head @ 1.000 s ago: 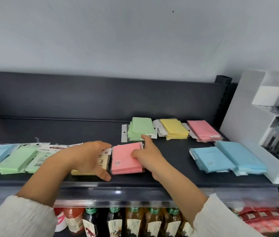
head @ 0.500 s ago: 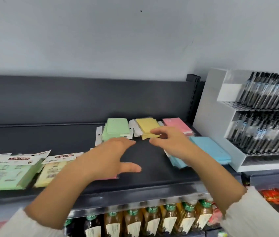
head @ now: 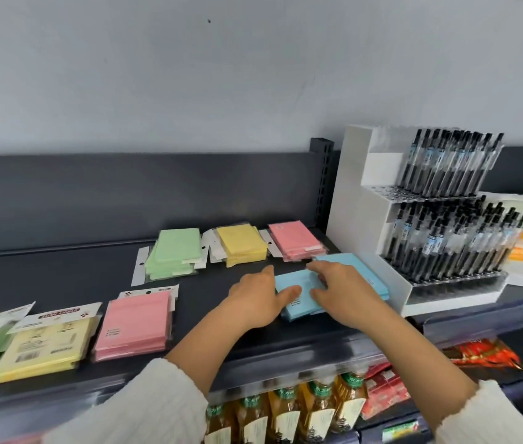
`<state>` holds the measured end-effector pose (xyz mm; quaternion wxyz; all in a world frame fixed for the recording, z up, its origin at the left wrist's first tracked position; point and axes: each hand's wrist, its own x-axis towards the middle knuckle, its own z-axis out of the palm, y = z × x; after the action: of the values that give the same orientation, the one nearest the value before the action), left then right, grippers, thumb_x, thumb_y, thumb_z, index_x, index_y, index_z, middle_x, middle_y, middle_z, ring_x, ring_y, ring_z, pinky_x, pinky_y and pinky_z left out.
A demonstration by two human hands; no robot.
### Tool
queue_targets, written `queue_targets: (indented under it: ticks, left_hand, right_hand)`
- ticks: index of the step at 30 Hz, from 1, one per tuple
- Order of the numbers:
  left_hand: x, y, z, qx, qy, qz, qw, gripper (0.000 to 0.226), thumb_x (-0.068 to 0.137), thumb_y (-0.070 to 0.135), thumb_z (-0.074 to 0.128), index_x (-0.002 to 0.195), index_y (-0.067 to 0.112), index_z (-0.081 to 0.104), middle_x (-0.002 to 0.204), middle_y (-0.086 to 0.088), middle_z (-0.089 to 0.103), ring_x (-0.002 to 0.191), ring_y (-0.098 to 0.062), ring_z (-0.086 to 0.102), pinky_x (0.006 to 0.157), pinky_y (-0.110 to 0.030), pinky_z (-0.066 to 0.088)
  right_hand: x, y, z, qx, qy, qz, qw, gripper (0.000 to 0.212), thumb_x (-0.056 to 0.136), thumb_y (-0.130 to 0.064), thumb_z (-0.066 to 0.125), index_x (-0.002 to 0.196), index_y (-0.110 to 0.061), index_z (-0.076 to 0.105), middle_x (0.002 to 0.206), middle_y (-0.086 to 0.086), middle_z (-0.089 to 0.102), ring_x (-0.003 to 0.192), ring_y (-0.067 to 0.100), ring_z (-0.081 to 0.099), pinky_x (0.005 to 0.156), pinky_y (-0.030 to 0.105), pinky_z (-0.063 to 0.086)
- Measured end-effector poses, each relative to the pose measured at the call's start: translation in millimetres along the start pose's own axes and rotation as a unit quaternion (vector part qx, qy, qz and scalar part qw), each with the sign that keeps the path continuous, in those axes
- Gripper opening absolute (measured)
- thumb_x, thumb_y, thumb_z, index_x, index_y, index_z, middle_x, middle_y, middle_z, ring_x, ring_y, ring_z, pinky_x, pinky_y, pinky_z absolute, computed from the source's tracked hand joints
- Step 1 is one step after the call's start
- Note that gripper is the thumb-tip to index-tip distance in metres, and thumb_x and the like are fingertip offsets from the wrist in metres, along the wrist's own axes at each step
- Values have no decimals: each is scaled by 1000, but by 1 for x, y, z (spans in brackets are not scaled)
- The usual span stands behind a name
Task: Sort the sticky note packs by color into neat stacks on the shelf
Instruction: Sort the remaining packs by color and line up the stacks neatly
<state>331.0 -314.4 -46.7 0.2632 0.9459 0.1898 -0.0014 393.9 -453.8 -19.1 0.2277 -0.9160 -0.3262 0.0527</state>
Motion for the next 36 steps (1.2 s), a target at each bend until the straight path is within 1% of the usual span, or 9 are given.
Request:
queue_targets:
  ticks: [4, 10, 17, 20, 23, 25, 28, 32, 36]
  left_hand:
    - [8, -3, -4, -94, -10, 8, 996, 83, 85, 50, 61, 149, 15, 21, 147, -4, 37, 131, -22, 39, 108, -39, 36]
    - [9, -1, -2, -170, 9, 15, 985, 76, 76, 35, 76, 139, 23, 36, 136, -4, 43, 120, -21, 49, 103, -39, 43]
    - [0, -1, -3, -293, 52, 35, 954, 61, 69, 11, 81, 112, 35, 46, 122, -1, 37, 109, -17, 48, 94, -36, 50]
    - [-10, 1, -9, -273, 103, 72, 954, 79, 66, 3, 80, 125, 40, 41, 115, 1, 36, 106, -16, 47, 89, -31, 52]
    - [-19, -2, -15, -210, 129, 108, 963, 95, 68, 2, 79, 140, 40, 29, 115, 7, 37, 106, -11, 45, 77, -13, 46]
    - [-25, -8, -17, -197, 136, 120, 963, 93, 71, 4, 78, 141, 40, 30, 112, 12, 42, 107, -8, 46, 79, -10, 42]
    - [-33, -20, -18, -208, 150, 120, 959, 84, 74, 4, 77, 137, 41, 35, 104, 19, 46, 103, -6, 49, 82, -10, 43]
    - [-41, -33, -22, -193, 180, 122, 957, 77, 75, 7, 76, 133, 43, 39, 102, 21, 45, 100, -4, 48, 85, -9, 40]
    - [-47, -45, -29, -196, 194, 112, 955, 78, 74, 7, 77, 132, 43, 39, 103, 21, 46, 101, -4, 49, 81, -5, 39]
  right_hand:
    - [3, -3, 1, -42, -4, -14, 999, 49, 92, -14, 53, 140, -18, 43, 138, 5, 51, 123, 23, 49, 104, 32, 39]
    - [0, -4, 3, -69, 15, -22, 997, 47, 93, -15, 53, 138, -22, 44, 134, 5, 52, 119, 23, 51, 98, 31, 40]
    - [-3, -1, 7, 17, 53, -53, 997, 58, 86, -9, 61, 139, -24, 40, 137, -1, 45, 122, 17, 45, 101, 27, 37]
    - [-5, 1, 14, 99, 55, -56, 992, 82, 82, -6, 66, 147, -27, 19, 147, -5, 27, 132, 15, 29, 107, 29, 31]
    - [-7, -2, 20, 158, 27, -36, 986, 93, 85, -7, 64, 150, -28, 0, 148, -1, 31, 131, 17, 35, 108, 31, 33]
    - [-9, -8, 23, 178, 13, -41, 983, 89, 88, -10, 62, 150, -28, 0, 143, -2, 38, 124, 13, 41, 103, 26, 35]
    - [-11, -19, 24, 205, 9, -73, 976, 81, 90, -12, 60, 148, -31, 8, 129, -9, 42, 108, 1, 37, 93, 15, 32]
    - [-10, -31, 30, 224, 7, -99, 969, 73, 91, -10, 58, 145, -35, 17, 119, -15, 40, 106, -2, 38, 76, -1, 34]
    - [-6, -39, 40, 254, 1, -105, 961, 72, 91, -7, 58, 144, -35, 20, 120, -15, 40, 107, -1, 40, 70, -2, 36]
